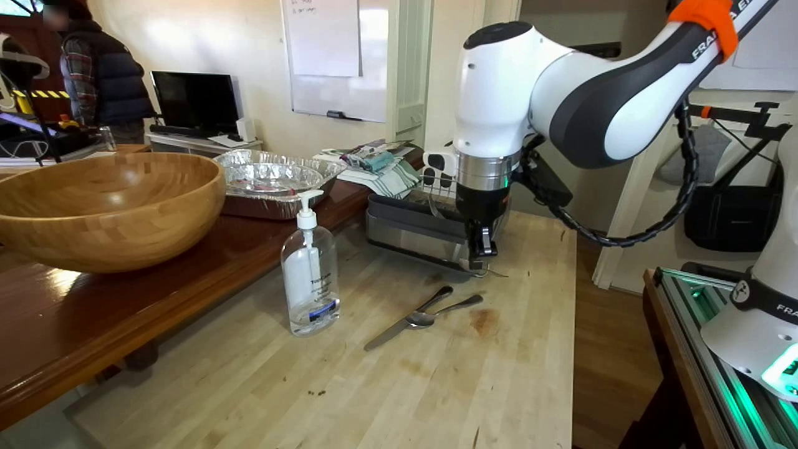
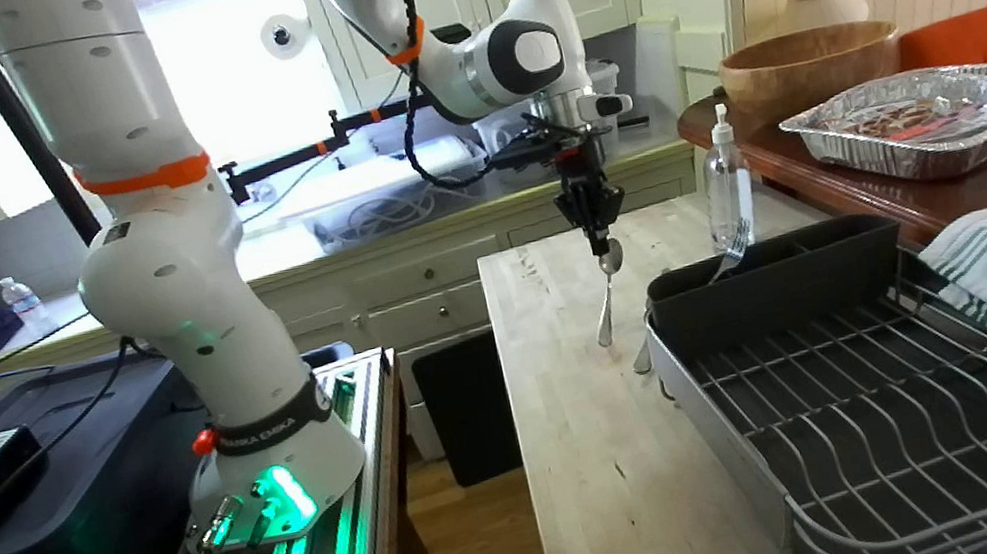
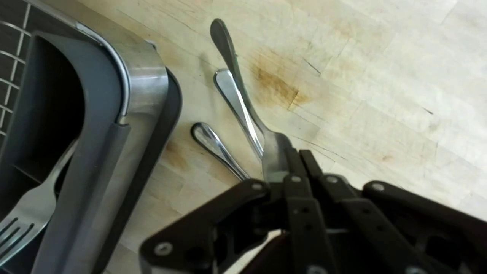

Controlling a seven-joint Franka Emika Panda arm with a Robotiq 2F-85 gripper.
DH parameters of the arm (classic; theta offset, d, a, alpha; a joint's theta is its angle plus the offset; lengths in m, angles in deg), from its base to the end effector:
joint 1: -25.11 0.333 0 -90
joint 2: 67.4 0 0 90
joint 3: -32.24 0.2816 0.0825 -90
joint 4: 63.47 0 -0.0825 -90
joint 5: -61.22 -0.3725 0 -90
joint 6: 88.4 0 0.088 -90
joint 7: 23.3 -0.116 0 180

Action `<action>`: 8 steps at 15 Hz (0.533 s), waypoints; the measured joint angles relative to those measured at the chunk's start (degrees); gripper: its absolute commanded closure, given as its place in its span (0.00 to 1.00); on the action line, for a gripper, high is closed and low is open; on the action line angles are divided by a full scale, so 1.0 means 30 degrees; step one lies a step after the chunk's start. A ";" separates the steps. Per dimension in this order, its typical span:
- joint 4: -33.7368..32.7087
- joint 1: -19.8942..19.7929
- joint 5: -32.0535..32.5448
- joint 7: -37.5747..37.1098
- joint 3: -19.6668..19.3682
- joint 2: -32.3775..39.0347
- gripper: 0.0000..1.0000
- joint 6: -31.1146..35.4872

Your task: Remove the silver spoon from the drying rack and put it on the table

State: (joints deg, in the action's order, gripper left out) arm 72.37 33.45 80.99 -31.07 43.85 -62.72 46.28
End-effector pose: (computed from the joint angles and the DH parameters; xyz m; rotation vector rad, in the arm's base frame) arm 0.4556 0.1591 0.2490 2.8285 0.6751 -0.0619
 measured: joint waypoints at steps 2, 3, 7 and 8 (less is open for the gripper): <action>-0.0186 0.0030 0.0000 0.0000 -0.0040 0.0680 0.99 0.0492; -0.0305 0.0065 0.0000 0.0000 -0.0086 0.1040 0.99 0.0690; -0.0796 0.0294 0.0035 -0.0038 -0.0397 0.2380 0.99 0.1189; -0.0925 0.0405 0.0104 -0.0084 -0.0514 0.2684 0.99 0.1284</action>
State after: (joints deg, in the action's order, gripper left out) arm 69.59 34.67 81.30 -31.33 42.31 -54.67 50.13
